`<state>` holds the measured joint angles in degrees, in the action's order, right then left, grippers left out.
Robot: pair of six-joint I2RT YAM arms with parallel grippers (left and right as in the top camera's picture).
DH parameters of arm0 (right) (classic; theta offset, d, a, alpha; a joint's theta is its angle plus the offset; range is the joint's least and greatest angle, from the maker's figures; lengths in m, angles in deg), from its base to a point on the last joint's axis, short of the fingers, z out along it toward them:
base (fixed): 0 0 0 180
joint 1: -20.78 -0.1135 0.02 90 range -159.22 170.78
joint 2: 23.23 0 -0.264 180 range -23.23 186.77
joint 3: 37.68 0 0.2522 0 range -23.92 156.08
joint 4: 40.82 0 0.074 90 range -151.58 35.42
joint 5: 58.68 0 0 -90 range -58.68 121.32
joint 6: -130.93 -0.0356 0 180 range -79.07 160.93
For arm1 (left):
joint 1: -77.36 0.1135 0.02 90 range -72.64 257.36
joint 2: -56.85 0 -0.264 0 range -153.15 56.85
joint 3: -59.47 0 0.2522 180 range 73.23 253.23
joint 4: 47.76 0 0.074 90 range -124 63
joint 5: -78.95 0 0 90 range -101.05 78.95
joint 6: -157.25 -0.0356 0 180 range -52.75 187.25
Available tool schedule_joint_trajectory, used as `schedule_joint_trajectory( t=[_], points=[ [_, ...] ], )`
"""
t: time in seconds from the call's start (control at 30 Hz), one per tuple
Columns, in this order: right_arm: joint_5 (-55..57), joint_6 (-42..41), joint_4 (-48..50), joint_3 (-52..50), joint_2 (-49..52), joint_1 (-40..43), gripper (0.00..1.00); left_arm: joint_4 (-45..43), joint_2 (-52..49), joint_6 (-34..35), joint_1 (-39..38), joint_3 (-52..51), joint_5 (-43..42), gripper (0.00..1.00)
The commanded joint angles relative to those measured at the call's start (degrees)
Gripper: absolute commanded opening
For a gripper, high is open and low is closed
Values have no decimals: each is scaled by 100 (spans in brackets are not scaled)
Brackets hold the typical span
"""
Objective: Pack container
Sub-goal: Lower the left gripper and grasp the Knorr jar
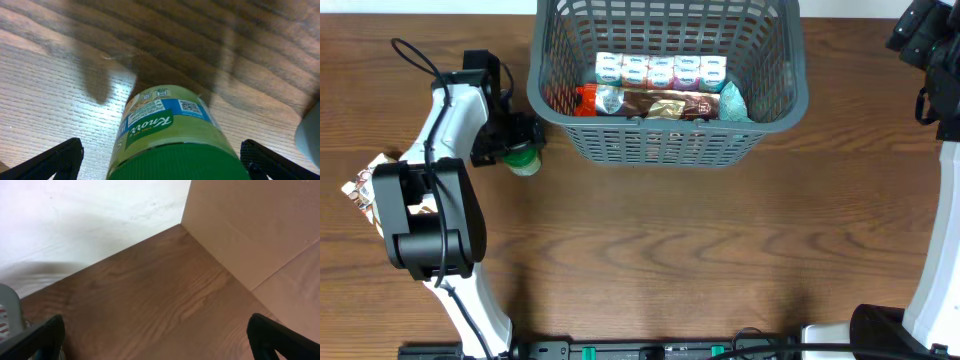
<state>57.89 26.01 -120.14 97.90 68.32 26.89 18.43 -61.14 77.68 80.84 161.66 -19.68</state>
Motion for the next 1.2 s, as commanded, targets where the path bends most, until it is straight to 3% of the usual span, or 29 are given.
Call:
schedule_joint_trajectory(
  t=[0.0, 0.9, 1.0, 1.17],
  points=[
    [17, -92, -11, 9, 17, 28, 99, -28, -37, -90, -9, -138, 26, 99],
    [20, -90, -11, 9, 17, 28, 99, -68, -118, -90, -7, -308, 26, 95],
    [20, -92, -11, 9, 17, 28, 99, -22, -188, -92, -7, -308, 26, 92],
    [20, -92, -11, 9, 17, 28, 99, -33, -195, -94, -7, -315, 26, 73]
  ],
)
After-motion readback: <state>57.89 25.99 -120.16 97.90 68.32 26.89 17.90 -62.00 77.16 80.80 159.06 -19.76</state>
